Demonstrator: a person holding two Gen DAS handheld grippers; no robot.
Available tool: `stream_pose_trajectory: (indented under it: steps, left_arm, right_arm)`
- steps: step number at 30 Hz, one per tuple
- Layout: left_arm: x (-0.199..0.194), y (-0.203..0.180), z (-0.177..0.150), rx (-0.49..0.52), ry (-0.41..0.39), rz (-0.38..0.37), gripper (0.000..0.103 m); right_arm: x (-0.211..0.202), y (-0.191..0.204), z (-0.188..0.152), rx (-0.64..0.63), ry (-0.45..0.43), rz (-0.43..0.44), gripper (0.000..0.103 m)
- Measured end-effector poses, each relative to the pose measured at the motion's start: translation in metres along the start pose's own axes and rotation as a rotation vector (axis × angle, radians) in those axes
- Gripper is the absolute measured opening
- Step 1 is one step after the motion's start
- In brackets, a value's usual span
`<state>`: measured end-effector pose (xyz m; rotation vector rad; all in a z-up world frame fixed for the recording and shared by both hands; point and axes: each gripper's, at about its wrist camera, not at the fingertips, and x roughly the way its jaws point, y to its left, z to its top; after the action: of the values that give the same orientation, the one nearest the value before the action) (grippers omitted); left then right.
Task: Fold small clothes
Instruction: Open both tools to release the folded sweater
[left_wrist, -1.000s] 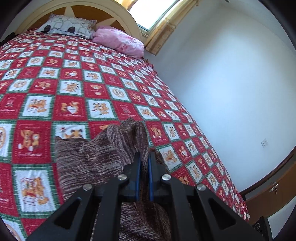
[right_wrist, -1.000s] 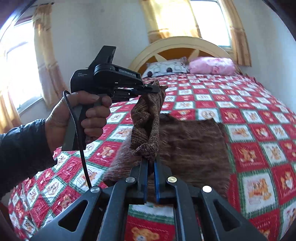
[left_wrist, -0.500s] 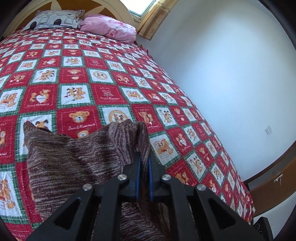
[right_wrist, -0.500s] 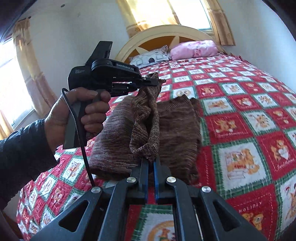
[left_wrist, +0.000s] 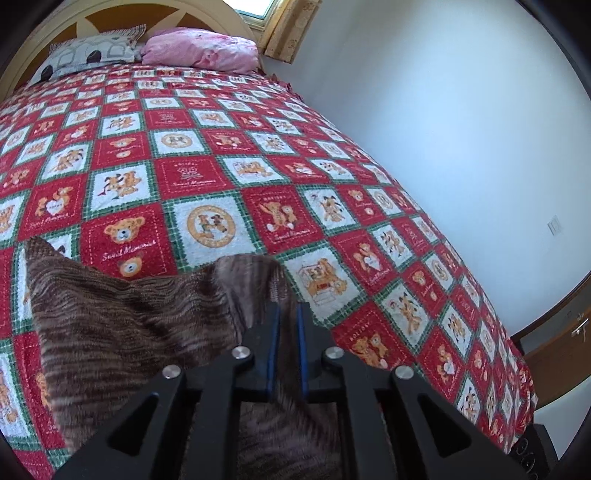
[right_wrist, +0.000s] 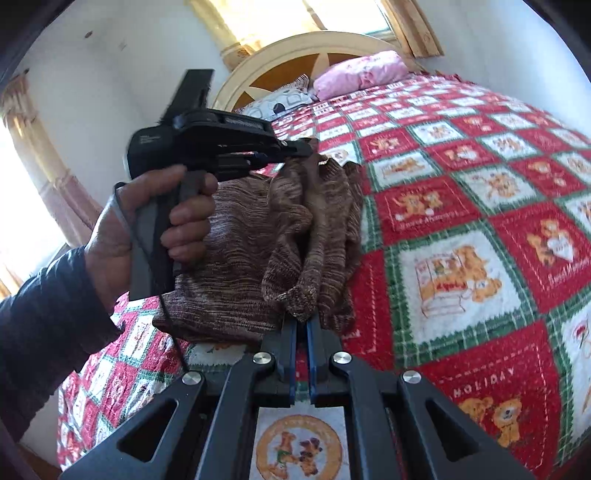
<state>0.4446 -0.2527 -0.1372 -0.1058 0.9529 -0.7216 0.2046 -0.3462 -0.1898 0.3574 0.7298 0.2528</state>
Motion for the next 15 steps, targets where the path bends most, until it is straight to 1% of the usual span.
stream_pose_trajectory:
  steps: [1, 2, 3, 4, 5, 6, 8, 9, 10, 11, 12, 13, 15]
  left_arm:
    - [-0.005, -0.004, -0.002, 0.018, -0.005, -0.001, 0.016]
    - [-0.015, -0.009, -0.008, 0.053, -0.025, 0.013, 0.027]
    - [-0.023, -0.012, -0.014, 0.077, -0.043, 0.036, 0.035]
    - [-0.03, -0.012, -0.02, 0.099, -0.059, 0.054, 0.052]
    - [-0.038, -0.011, -0.028, 0.138, -0.088, 0.05, 0.058]
    - [-0.047, -0.008, -0.038, 0.157, -0.106, 0.083, 0.064]
    - [-0.059, 0.001, -0.056, 0.18, -0.115, 0.129, 0.064]
    - [-0.065, 0.006, -0.066, 0.189, -0.12, 0.157, 0.064]
    - [-0.07, 0.012, -0.075, 0.194, -0.125, 0.191, 0.064]
    - [-0.074, 0.018, -0.083, 0.194, -0.134, 0.207, 0.065]
    - [-0.079, 0.024, -0.092, 0.187, -0.142, 0.221, 0.065]
    - [-0.081, 0.029, -0.099, 0.177, -0.147, 0.237, 0.065]
    - [-0.084, 0.035, -0.109, 0.157, -0.158, 0.243, 0.067]
  right_arm:
    - [-0.001, -0.002, 0.0, 0.009, -0.001, 0.004, 0.004]
    - [-0.003, -0.005, -0.001, 0.024, -0.007, 0.01, 0.005]
    - [-0.004, -0.009, -0.001, 0.039, -0.008, 0.013, 0.007]
    - [-0.005, -0.013, -0.002, 0.053, -0.004, 0.006, 0.009]
    - [-0.009, -0.016, -0.003, 0.065, -0.011, -0.013, 0.017]
    - [-0.012, -0.018, -0.004, 0.07, -0.024, -0.025, 0.029]
    - [-0.022, -0.018, -0.001, 0.067, -0.071, -0.077, 0.043]
    - [-0.028, -0.014, 0.002, 0.05, -0.102, -0.093, 0.043]
    - [-0.033, -0.007, 0.006, 0.02, -0.132, -0.095, 0.043]
    - [-0.036, 0.002, 0.013, -0.016, -0.154, -0.088, 0.043]
    - [-0.036, 0.013, 0.021, -0.05, -0.164, -0.068, 0.043]
    - [-0.031, 0.025, 0.032, -0.088, -0.157, -0.026, 0.043]
    - [-0.018, 0.04, 0.05, -0.128, -0.128, 0.04, 0.043]
